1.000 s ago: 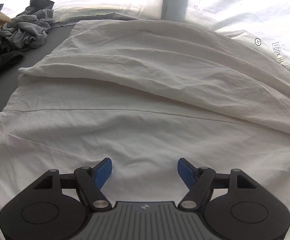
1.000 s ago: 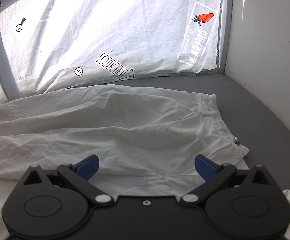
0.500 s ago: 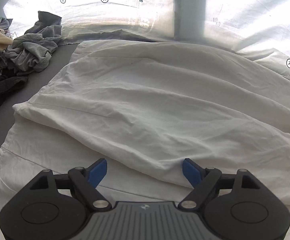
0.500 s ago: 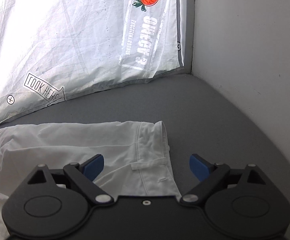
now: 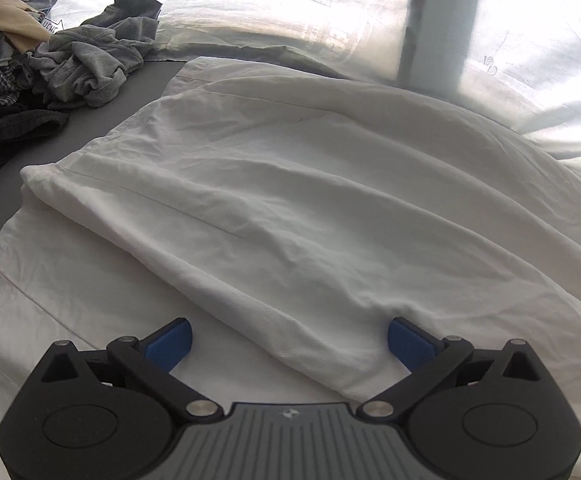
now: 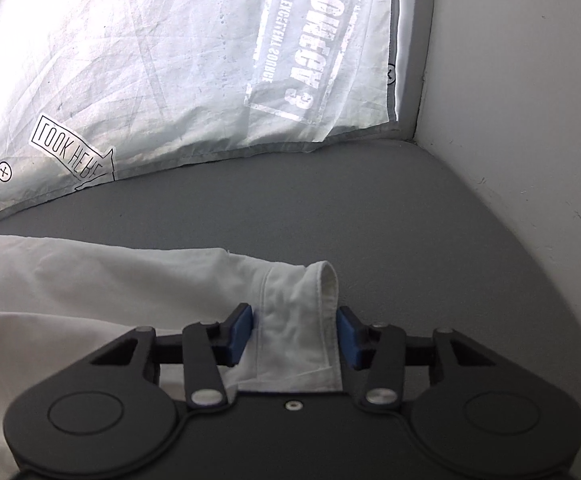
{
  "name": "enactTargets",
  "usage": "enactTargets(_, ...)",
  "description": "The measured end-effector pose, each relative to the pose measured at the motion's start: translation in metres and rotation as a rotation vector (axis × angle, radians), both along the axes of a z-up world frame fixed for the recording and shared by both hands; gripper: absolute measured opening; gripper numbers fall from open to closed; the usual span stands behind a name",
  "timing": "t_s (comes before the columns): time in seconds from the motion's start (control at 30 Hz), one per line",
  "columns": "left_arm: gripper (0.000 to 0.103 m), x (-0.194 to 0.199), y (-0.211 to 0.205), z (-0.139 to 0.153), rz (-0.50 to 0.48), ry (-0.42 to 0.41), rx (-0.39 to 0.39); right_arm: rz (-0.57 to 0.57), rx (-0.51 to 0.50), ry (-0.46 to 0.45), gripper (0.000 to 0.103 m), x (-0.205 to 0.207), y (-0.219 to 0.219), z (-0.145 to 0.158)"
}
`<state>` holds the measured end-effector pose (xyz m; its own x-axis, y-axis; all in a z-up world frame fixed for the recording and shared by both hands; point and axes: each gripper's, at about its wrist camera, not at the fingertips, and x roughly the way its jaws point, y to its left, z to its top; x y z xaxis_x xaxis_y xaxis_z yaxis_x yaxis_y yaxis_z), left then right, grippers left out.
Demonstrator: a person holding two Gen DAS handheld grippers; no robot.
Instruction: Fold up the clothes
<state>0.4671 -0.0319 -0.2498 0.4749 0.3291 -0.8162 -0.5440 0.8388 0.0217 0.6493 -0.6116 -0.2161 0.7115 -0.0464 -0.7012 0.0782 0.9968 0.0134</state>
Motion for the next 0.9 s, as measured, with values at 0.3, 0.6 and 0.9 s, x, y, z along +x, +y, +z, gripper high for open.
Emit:
enactTargets(0.3, 0.103, -0.017, 0.007, 0.008, -0.058, 0.034, -0.041, 0.043, -0.382, 0.005, 0.046, 0.016, 0.043, 0.008)
enactTargets(0.6, 0.103, -0.117, 0.021, 0.020, -0.080, 0.006, -0.113, -0.250, -0.046, 0.005, 0.094, -0.103, 0.035, 0.038)
enactTargets(0.9, 0.103, -0.217, 0.045, 0.025, -0.044, -0.054, -0.146, -0.374, 0.283, 0.018, 0.088, -0.276, 0.032, 0.029)
